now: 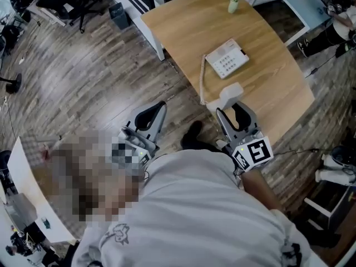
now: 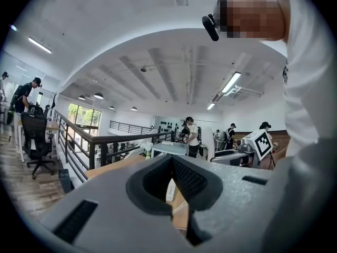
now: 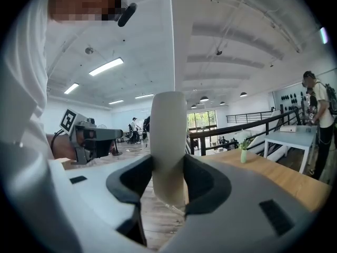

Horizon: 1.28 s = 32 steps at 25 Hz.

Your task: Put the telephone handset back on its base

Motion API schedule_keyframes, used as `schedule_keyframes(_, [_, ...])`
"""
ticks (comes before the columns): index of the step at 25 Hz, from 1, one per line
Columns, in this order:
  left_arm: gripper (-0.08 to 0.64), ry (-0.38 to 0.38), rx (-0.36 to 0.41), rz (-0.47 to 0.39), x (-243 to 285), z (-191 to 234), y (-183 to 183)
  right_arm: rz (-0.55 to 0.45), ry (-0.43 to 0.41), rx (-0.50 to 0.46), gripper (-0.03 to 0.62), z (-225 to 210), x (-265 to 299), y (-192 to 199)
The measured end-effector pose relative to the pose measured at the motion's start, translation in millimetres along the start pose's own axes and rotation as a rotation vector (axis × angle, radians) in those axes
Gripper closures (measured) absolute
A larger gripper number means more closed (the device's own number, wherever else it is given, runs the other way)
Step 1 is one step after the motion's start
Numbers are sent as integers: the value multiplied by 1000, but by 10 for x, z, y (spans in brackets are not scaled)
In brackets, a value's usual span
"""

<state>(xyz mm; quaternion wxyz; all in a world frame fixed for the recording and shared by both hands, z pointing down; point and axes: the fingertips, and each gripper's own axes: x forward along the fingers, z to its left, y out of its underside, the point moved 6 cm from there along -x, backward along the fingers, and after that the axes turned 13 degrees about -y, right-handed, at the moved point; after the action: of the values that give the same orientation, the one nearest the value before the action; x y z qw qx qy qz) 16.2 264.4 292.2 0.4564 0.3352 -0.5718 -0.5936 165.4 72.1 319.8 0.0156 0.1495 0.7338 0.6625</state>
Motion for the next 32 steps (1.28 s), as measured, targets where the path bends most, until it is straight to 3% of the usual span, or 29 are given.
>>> schedule_keyframes(7, [554,-1,11,16,784,138,-173,-14,-25,19,394,-639,233,-159])
schedule_keyframes(19, [554,99,32,38,2073,11,-509,-39,29,98,394,-1609,225,-308])
schedule_keyframes(24, [554,155,46,26,2279,-3,-530,-59,80,108,394,-1663,166,-260])
schedule_keyframes(27, [554,215,74,27,2363,-47,-470,-79,129,126,394,-1646,118,-119])
schedule_keyframes(32, [554,318,67,22,2710,3,-552,-86,215,147,394,-1716,191,-203])
